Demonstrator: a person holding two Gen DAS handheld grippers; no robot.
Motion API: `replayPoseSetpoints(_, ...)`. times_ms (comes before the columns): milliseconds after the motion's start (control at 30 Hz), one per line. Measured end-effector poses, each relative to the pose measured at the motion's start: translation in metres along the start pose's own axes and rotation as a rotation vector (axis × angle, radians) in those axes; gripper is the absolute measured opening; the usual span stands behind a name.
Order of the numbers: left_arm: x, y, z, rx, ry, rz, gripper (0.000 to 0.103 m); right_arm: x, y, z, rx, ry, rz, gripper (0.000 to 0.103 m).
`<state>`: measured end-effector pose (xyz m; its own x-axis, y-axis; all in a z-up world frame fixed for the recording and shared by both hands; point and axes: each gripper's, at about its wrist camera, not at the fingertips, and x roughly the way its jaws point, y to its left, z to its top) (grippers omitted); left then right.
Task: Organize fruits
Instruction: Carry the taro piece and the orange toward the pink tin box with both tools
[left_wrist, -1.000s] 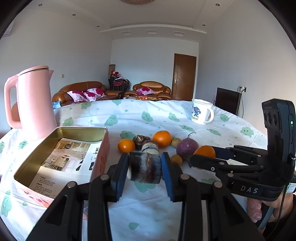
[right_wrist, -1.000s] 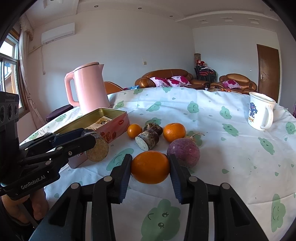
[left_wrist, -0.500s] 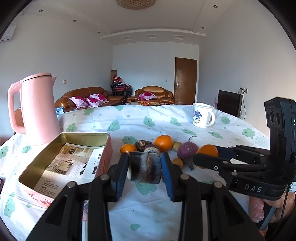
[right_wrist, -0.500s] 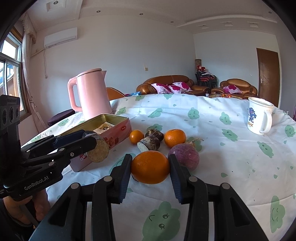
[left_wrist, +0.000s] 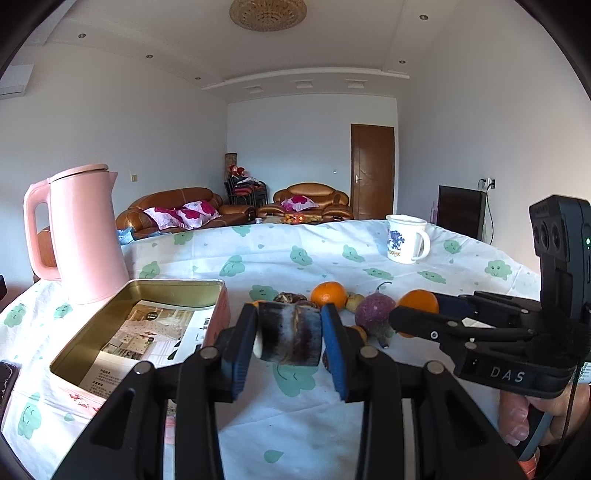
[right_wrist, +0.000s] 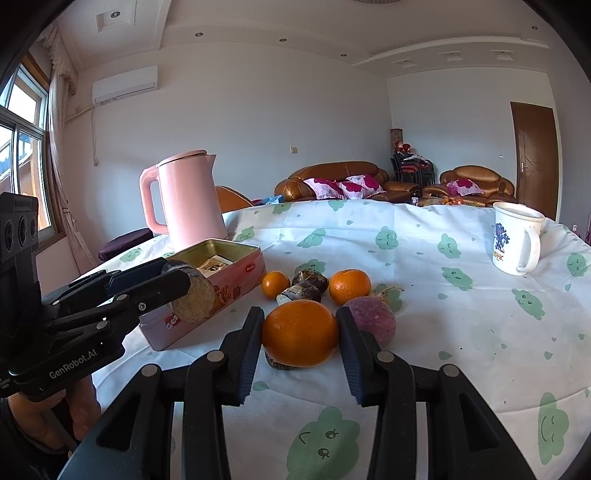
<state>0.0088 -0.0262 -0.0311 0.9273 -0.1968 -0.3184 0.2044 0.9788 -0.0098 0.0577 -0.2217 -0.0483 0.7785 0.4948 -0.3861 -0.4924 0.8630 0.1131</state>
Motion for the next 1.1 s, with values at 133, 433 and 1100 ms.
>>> replayPoseSetpoints(133, -0.003, -0.001, 0.001, 0.008, -0.015, 0.008, 0.038, -0.003, 0.001, 0.000, -0.005, -0.017, 0.002, 0.042)
replayPoseSetpoints(433, -0.010, -0.005, 0.004, 0.025, -0.051, 0.031, 0.038, -0.011, 0.002, -0.001, -0.014, -0.062, 0.001, 0.042)
replayPoseSetpoints(1100, -0.021, 0.002, 0.014, 0.040, -0.112, 0.092, 0.038, -0.026, 0.007, 0.014, -0.056, -0.137, -0.023, 0.042)
